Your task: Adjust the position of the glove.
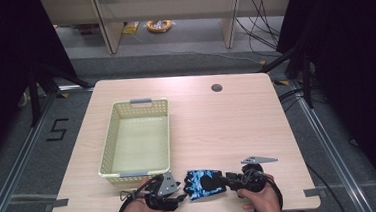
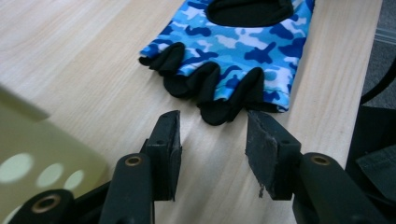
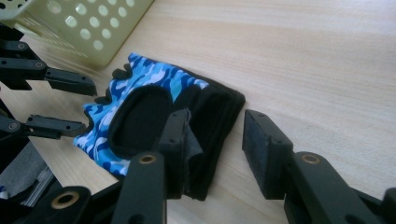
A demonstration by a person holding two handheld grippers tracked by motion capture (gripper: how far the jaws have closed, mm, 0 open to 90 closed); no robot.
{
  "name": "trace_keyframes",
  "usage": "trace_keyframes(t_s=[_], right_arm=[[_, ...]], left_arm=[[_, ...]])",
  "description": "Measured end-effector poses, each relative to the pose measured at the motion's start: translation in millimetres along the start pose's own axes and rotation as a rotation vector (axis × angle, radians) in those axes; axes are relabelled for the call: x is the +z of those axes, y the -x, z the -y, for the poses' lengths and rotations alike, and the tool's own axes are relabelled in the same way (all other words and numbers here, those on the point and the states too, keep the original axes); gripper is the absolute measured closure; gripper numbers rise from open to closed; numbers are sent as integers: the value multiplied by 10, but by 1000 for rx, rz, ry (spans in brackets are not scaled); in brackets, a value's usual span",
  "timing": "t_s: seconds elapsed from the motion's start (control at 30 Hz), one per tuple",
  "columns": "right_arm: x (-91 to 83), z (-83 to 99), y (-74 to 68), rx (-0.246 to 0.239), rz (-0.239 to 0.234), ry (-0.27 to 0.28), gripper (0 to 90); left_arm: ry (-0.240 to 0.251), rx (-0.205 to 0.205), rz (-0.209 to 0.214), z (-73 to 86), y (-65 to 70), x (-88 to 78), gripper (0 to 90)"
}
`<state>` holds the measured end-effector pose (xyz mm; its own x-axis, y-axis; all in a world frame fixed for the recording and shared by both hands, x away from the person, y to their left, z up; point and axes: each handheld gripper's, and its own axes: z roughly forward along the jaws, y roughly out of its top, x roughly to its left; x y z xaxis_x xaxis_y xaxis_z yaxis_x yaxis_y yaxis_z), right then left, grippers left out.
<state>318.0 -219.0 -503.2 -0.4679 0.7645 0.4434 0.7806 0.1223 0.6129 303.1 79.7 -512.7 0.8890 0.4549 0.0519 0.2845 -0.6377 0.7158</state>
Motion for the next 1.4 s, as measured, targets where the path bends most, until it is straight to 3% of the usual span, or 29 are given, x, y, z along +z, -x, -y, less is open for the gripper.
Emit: trace_keyframes(t_s=[0.03,0.1,0.13,0.17,0.2,0.23,0.3,0.37,0.4,0.47,0.5,0.53,0.57,0.6,0.63,0.67,0.7,0.73,0.87,0.9,1.03,1.1,1.13,1.4], right_arm=[[14,-4,30,-33,9,4,617],[34,-5,37,-28,8,1,613],[40,-5,43,-28,2,-4,613],[49,-7,48,-27,-3,-5,613],[69,-5,53,-23,-16,-5,613],[74,-6,55,-28,-15,-13,612],[95,-4,56,-26,-25,-18,614],[127,-4,58,-18,-47,-18,627],[136,-3,59,-11,-43,-20,628],[154,5,72,2,-78,-13,644],[150,8,72,0,-86,-17,660],[154,12,66,-4,-76,-21,685],[161,17,67,-7,-70,-22,702],[162,23,68,-5,-79,-21,719],[160,28,71,-4,-79,-19,741],[156,33,80,-10,-73,-16,774],[150,37,85,-18,-94,-7,814],[138,37,83,-23,-85,2,853],[106,35,50,-55,-74,17,859],[100,37,51,-55,-101,29,859],[52,41,55,-54,-113,62,859],[27,49,23,-22,-126,60,859],[26,47,51,-53,-107,71,859],[-9,64,-6,-63,-119,92,858]], left_arm=[[2,1,5,-7,6,17,547],[4,-1,1,-26,4,48,546],[8,21,7,-49,-5,60,547],[6,-1,7,-60,11,79,548],[3,19,7,-72,0,88,554],[7,4,22,-79,13,102,561],[7,17,34,-94,6,108,579],[11,-20,52,-94,7,120,597],[12,-13,64,-97,-12,124,603],[16,-33,68,-96,1,131,616],[-1,0,65,-107,-10,120,631],[8,-18,72,-107,10,128,658],[1,-3,69,-116,13,128,674],[15,-18,71,-112,36,140,696],[12,9,65,-120,35,139,717],[15,-11,61,-117,64,139,741],[12,2,57,-117,66,141,760],[10,2,60,-116,72,145,779],[13,3,41,-111,91,132,809],[15,2,39,-110,89,131,812],[29,-3,33,-121,91,120,819],[25,11,21,-142,88,96,821],[34,7,18,-149,94,86,821],[48,22,7,-150,100,38,821]])
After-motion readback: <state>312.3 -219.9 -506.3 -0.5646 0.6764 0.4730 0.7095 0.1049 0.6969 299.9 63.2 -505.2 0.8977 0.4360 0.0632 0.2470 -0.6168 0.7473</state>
